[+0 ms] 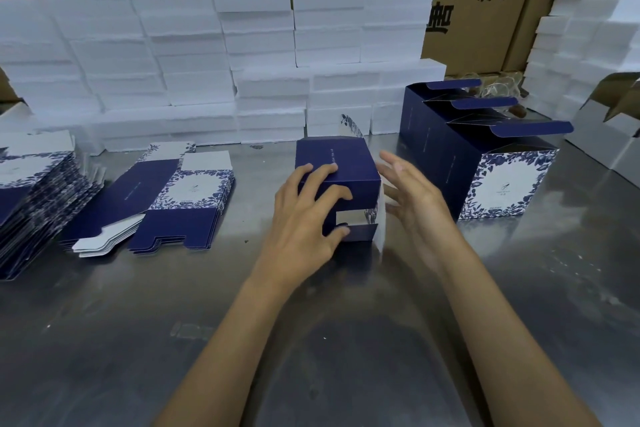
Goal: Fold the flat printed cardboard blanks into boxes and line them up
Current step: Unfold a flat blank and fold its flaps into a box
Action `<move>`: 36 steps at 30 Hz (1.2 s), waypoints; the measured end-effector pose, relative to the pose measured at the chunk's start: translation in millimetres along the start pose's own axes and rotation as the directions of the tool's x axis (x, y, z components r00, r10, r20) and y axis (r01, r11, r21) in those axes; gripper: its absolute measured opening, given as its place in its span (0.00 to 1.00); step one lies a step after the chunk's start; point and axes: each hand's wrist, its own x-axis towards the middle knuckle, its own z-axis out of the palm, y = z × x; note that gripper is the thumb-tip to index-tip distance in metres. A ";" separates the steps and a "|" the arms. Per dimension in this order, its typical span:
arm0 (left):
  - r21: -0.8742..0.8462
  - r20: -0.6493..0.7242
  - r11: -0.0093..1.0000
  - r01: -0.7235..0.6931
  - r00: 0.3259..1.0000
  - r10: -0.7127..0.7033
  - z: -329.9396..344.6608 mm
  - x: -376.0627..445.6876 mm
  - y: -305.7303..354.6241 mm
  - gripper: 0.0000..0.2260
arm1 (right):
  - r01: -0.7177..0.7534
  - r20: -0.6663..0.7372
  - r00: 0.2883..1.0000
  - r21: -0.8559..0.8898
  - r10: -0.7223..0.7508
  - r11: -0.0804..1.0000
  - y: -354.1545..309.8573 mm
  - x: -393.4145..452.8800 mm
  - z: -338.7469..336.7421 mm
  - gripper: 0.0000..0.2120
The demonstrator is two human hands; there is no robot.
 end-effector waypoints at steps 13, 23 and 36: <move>-0.396 -0.130 0.876 0.276 0.927 -0.351 7.4 0.5 -2.5 0.50 | -0.144 0.237 0.950 -0.245 0.203 0.959 16.3 -3.4 2.8 0.39; -0.583 0.215 0.689 0.430 0.900 -0.379 5.5 -1.5 -19.0 0.53 | 0.008 -0.038 0.999 -0.380 -0.025 0.925 36.2 -2.4 19.4 0.33; -0.625 0.259 0.641 0.445 0.893 -0.368 5.5 0.3 -7.1 0.54 | 0.062 -0.162 0.973 -0.494 -0.162 0.867 38.8 -5.5 24.9 0.24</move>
